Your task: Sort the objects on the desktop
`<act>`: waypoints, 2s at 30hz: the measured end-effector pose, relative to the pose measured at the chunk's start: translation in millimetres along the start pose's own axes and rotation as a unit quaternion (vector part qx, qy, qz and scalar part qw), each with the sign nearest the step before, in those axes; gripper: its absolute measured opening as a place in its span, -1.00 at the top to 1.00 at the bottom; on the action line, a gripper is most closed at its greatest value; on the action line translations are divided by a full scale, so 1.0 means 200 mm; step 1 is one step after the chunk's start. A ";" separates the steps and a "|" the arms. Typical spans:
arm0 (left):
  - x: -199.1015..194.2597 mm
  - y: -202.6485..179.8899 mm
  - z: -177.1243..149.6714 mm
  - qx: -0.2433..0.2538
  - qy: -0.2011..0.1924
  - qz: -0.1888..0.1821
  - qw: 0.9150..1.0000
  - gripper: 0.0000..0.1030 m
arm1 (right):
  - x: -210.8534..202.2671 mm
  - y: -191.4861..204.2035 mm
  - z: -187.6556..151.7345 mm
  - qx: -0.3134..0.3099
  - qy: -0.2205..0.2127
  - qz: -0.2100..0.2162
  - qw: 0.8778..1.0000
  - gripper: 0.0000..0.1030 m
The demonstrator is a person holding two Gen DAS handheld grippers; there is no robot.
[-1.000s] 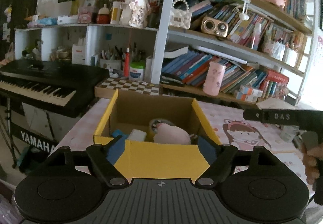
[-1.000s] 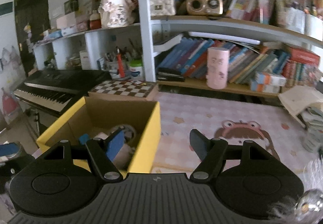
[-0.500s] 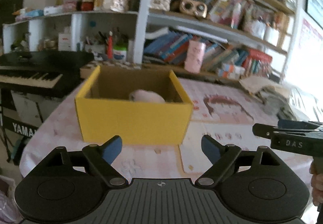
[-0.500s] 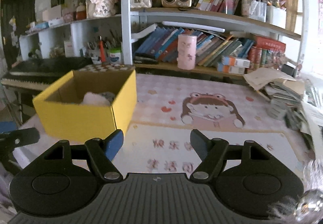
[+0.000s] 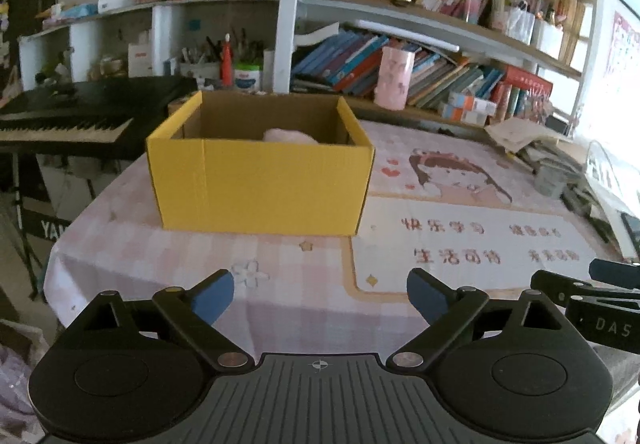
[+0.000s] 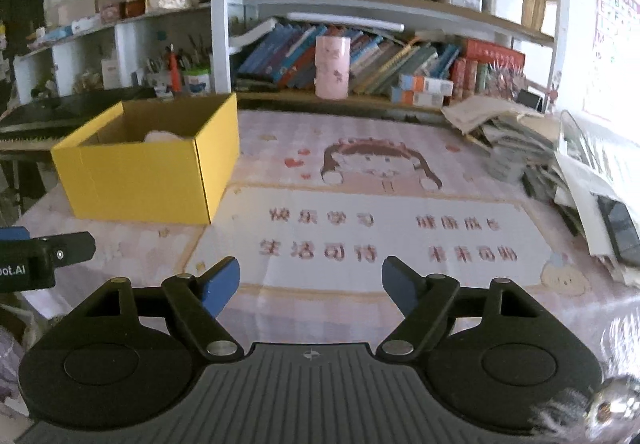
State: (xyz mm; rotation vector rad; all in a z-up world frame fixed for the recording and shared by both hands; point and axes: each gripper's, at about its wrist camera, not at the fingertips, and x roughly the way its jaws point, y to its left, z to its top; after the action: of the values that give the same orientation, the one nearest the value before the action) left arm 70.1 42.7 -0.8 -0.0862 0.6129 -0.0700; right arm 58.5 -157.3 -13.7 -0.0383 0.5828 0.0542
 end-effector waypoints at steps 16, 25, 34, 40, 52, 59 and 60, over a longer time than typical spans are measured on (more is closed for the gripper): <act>-0.02 -0.15 -0.05 0.047 0.019 0.011 0.999 -1.00 | -0.03 -0.09 -0.09 0.024 0.024 -0.010 0.999 -0.70; 0.00 -0.15 -0.08 0.034 0.046 0.005 0.998 -1.00 | -0.05 -0.10 -0.12 0.024 0.036 -0.012 0.999 -0.83; 0.00 -0.17 -0.09 0.033 0.057 0.007 0.998 -1.00 | -0.04 -0.12 -0.12 0.035 0.042 -0.013 0.998 -0.85; 0.00 -0.18 -0.09 0.038 0.057 0.010 0.998 -1.00 | -0.03 -0.12 -0.13 0.032 0.054 -0.007 0.998 -0.88; 0.02 -0.17 -0.08 0.036 0.065 0.005 0.997 -1.00 | -0.02 -0.11 -0.13 0.030 0.058 -0.007 0.998 -0.89; 0.03 -0.16 -0.09 0.033 0.072 0.002 0.997 -1.00 | -0.02 -0.11 -0.13 0.031 0.059 -0.007 0.998 -0.89; 0.03 -0.16 -0.09 0.032 0.073 0.003 0.997 -1.00 | -0.02 -0.11 -0.13 0.031 0.060 -0.007 0.998 -0.89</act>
State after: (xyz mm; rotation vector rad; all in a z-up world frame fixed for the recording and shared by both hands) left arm 63.8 9.1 -16.2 -0.0178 0.7558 -0.0914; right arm 43.1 -180.8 -33.0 0.0139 0.7030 0.0203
